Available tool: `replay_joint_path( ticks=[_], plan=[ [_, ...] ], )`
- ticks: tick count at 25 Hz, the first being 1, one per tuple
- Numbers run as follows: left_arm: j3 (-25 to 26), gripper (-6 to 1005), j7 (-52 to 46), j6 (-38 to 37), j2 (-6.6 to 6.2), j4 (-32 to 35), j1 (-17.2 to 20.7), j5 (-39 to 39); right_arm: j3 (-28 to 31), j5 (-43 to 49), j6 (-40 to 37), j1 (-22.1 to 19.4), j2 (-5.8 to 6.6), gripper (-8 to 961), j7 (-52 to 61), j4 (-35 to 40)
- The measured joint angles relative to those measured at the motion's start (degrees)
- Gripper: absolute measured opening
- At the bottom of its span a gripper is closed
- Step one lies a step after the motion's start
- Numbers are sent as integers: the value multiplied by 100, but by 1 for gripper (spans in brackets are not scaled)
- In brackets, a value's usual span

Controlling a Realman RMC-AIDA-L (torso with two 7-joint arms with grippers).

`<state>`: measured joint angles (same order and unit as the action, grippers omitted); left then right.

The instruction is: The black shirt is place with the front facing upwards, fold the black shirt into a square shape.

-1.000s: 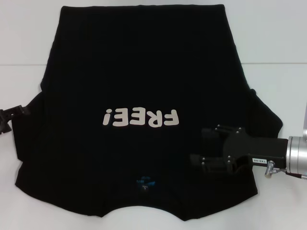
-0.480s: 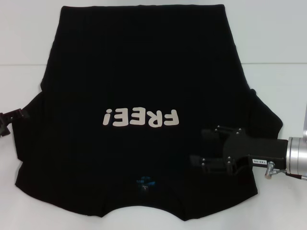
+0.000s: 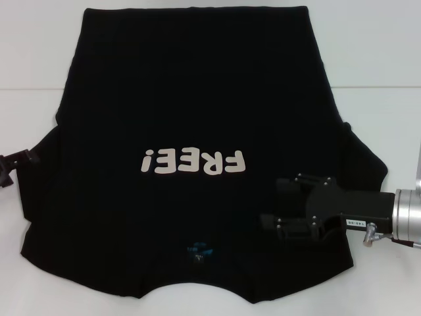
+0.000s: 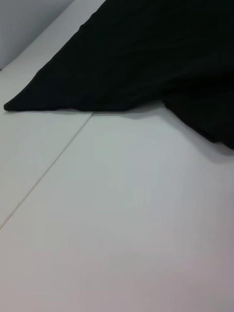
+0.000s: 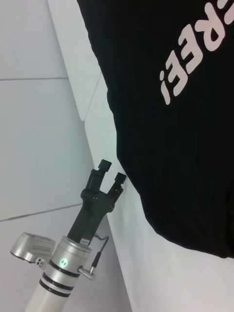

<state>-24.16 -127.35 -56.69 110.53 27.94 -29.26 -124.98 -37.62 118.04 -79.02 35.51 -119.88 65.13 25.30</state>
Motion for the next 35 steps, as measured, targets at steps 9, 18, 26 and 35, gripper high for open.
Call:
replay_joint_path(
  ticks=[9,18,26,35],
  plan=[
    [0,932,0,30,39,-17,0,-49,0,-2,-24,0,0,894,0,-3],
    [0,932,-6,-37,54,-68,-25,-53,0,-11,-60,0,0,894,0,-8],
    [-2,932,-26,-150,27,-165,-70,-34,0,-23,-90,0,1,894,8,-9],
    [306,931,-29,-461,4,-166,-79,33,0,-27,-97,0,9,893,9,-9]
  ],
)
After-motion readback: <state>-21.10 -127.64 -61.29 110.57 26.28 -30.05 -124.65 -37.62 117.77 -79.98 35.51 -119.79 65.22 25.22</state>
